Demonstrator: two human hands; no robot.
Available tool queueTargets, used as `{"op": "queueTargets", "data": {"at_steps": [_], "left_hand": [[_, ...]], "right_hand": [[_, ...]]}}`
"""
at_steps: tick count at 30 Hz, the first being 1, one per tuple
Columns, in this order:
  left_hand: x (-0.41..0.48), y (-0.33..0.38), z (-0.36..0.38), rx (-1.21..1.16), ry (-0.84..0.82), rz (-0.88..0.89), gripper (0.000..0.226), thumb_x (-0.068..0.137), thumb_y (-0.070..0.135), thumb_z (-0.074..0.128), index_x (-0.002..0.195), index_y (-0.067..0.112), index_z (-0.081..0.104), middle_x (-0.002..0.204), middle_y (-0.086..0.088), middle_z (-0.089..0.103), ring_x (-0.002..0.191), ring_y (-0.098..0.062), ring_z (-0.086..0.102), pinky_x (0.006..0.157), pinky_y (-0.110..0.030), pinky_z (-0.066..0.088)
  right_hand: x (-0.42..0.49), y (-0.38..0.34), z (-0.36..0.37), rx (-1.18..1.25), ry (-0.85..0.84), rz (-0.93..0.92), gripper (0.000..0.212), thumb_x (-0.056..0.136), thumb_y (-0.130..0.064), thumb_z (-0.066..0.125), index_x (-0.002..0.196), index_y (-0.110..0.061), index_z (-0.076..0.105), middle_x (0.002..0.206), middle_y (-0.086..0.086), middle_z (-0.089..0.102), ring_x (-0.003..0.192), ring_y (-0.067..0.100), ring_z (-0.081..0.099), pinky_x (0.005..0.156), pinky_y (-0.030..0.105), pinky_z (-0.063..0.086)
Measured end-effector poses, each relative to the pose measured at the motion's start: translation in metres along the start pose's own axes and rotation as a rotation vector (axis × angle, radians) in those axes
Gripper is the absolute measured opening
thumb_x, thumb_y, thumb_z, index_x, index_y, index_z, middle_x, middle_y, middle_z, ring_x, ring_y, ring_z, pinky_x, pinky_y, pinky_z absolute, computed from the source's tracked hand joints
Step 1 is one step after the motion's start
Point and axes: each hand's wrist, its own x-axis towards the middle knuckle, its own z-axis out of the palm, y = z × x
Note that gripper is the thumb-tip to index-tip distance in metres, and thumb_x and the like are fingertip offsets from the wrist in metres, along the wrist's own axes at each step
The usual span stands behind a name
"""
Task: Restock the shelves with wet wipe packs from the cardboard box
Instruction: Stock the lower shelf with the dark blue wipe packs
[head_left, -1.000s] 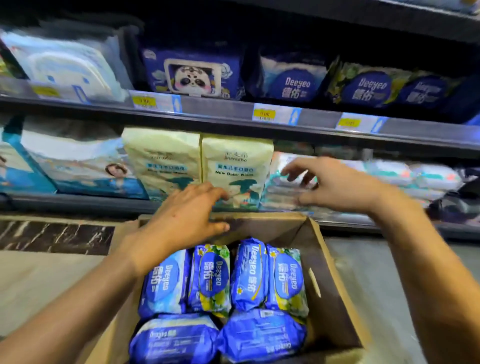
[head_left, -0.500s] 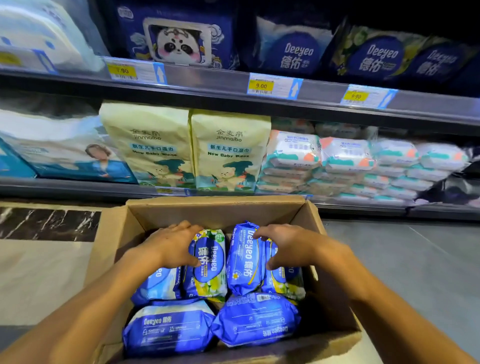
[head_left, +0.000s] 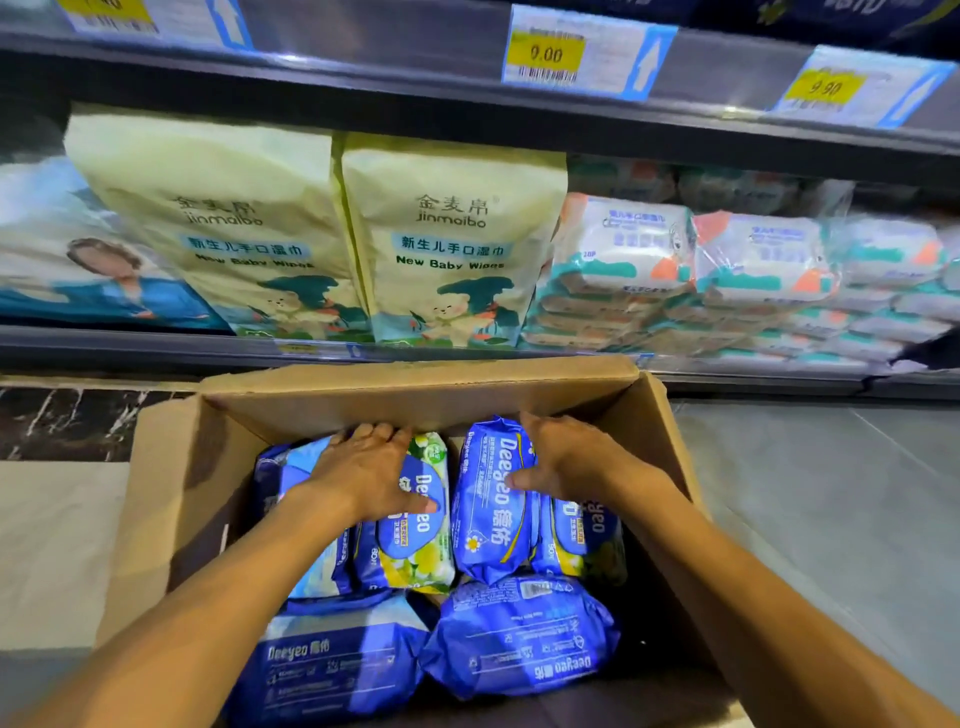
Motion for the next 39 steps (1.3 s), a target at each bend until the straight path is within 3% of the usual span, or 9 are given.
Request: {"op": "queueTargets", "data": {"at_steps": [8, 12, 16, 21, 25, 27, 29, 34, 39], "left_hand": [[0.008, 0.004, -0.016, 0.022, -0.078, 0.016, 0.114, 0.056, 0.1, 0.046, 0.145, 0.029, 0.046, 0.142, -0.003, 0.056, 0.134, -0.025, 0.045, 0.108, -0.037, 0.037], [0.005, -0.002, -0.027, -0.016, -0.215, 0.129, 0.115, 0.062, 0.086, 0.065, 0.156, 0.034, 0.025, 0.137, -0.003, 0.045, 0.134, -0.026, 0.038, 0.109, -0.035, 0.037], [-0.003, 0.004, -0.031, -0.13, -0.28, 0.173, 0.112, 0.061, 0.069, 0.082, 0.147, 0.022, 0.027, 0.151, 0.0, 0.04, 0.136, -0.023, 0.042, 0.109, -0.033, 0.039], [-0.032, 0.007, -0.037, -0.183, -0.222, 0.235, 0.108, 0.059, 0.061, 0.086, 0.14, 0.028, 0.021, 0.142, 0.002, 0.054, 0.119, -0.023, 0.056, 0.097, -0.034, 0.048], [-0.067, -0.014, -0.066, -0.283, -0.124, 0.223, 0.091, 0.047, 0.061, 0.088, 0.114, 0.033, 0.032, 0.106, 0.004, 0.067, 0.094, -0.021, 0.064, 0.086, -0.041, 0.053], [-0.084, -0.023, -0.086, -0.313, -0.083, 0.197, 0.093, 0.046, 0.058, 0.09, 0.116, 0.03, 0.036, 0.108, 0.007, 0.065, 0.097, -0.017, 0.064, 0.09, -0.038, 0.052], [-0.099, -0.028, -0.101, -0.277, -0.032, 0.161, 0.092, 0.054, 0.049, 0.093, 0.124, 0.025, 0.038, 0.116, 0.007, 0.061, 0.103, -0.016, 0.061, 0.094, -0.034, 0.048], [-0.115, -0.042, -0.102, -0.249, 0.005, 0.103, 0.089, 0.053, 0.047, 0.094, 0.119, 0.024, 0.037, 0.114, 0.006, 0.06, 0.101, -0.017, 0.061, 0.09, -0.031, 0.048], [-0.121, -0.064, -0.089, -0.379, -0.051, 0.093, 0.089, 0.043, 0.051, 0.094, 0.111, 0.032, 0.039, 0.105, 0.011, 0.07, 0.092, -0.009, 0.069, 0.085, -0.034, 0.057]], "right_hand": [[0.025, 0.009, 0.006, 0.154, -0.047, 0.015, 0.079, 0.086, -0.053, 0.071, 0.15, -0.018, 0.04, 0.149, 0.007, 0.055, 0.135, 0.03, 0.052, 0.11, 0.045, 0.043], [0.031, 0.008, 0.009, 0.168, -0.042, 0.038, 0.075, 0.081, -0.056, 0.073, 0.143, -0.022, 0.047, 0.14, 0.006, 0.062, 0.128, 0.031, 0.058, 0.105, 0.046, 0.048], [0.03, 0.006, 0.011, 0.154, -0.02, 0.041, 0.068, 0.084, -0.053, 0.075, 0.138, -0.02, 0.049, 0.14, 0.009, 0.061, 0.128, 0.033, 0.056, 0.105, 0.045, 0.046], [0.015, 0.0, 0.009, 0.121, 0.01, 0.053, 0.064, 0.086, -0.052, 0.075, 0.133, -0.016, 0.052, 0.139, 0.011, 0.06, 0.129, 0.032, 0.053, 0.106, 0.041, 0.04], [-0.004, -0.033, 0.017, -0.201, 0.167, 0.077, 0.066, 0.088, -0.065, 0.063, 0.132, -0.017, 0.051, 0.128, 0.014, 0.066, 0.13, 0.033, 0.05, 0.101, 0.044, 0.04], [-0.011, -0.056, 0.026, -0.242, 0.24, 0.06, 0.061, 0.091, -0.062, 0.059, 0.13, -0.016, 0.05, 0.128, 0.011, 0.063, 0.129, 0.032, 0.048, 0.099, 0.046, 0.042], [-0.006, -0.072, 0.035, -0.144, 0.274, 0.009, 0.063, 0.091, -0.058, 0.062, 0.134, -0.014, 0.047, 0.132, 0.011, 0.056, 0.128, 0.033, 0.048, 0.098, 0.047, 0.047], [0.011, -0.083, 0.027, 0.586, 0.091, -0.041, 0.06, 0.09, -0.035, 0.076, 0.14, -0.01, 0.054, 0.135, 0.013, 0.061, 0.13, 0.028, 0.058, 0.105, 0.03, 0.045], [0.029, -0.063, 0.066, 0.69, 0.032, 0.094, 0.107, 0.049, -0.079, 0.072, 0.139, -0.025, 0.049, 0.135, 0.002, 0.063, 0.123, 0.021, 0.061, 0.107, 0.043, 0.05]]}}
